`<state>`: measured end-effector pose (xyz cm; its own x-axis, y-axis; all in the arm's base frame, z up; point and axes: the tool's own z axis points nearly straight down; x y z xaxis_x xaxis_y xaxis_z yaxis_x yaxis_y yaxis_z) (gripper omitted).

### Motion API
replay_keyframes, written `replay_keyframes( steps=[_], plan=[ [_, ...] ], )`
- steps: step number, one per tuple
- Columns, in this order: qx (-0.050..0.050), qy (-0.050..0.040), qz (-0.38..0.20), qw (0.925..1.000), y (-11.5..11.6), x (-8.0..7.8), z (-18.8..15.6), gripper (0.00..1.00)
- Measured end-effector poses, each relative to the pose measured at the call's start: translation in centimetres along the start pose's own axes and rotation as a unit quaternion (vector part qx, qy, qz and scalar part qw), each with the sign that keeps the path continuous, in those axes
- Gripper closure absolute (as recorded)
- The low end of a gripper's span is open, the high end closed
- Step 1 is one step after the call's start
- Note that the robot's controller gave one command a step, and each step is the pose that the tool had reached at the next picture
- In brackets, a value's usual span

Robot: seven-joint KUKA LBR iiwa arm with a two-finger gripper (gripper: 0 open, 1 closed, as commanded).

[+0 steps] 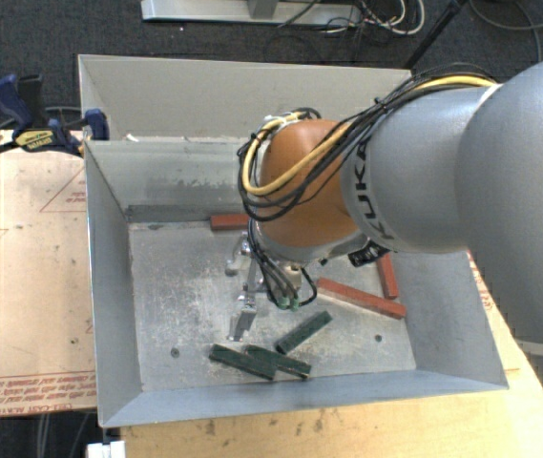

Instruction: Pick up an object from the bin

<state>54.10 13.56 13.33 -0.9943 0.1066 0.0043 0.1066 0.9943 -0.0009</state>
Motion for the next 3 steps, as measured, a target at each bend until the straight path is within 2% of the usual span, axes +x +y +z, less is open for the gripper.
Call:
replay_keyframes(
  steps=[1, 2, 3],
  plan=[
    [-0.004, -0.0025, -0.018, 0.9998, -0.04, 1.57, 5.13, 1.0],
    [-0.006, -0.0139, -0.016, 0.9998, -0.12, 1.19, 5.42, 0.0],
    [-0.006, -0.0137, -0.016, 0.9998, -0.12, 1.2, 5.42, 0.0]
  ],
)
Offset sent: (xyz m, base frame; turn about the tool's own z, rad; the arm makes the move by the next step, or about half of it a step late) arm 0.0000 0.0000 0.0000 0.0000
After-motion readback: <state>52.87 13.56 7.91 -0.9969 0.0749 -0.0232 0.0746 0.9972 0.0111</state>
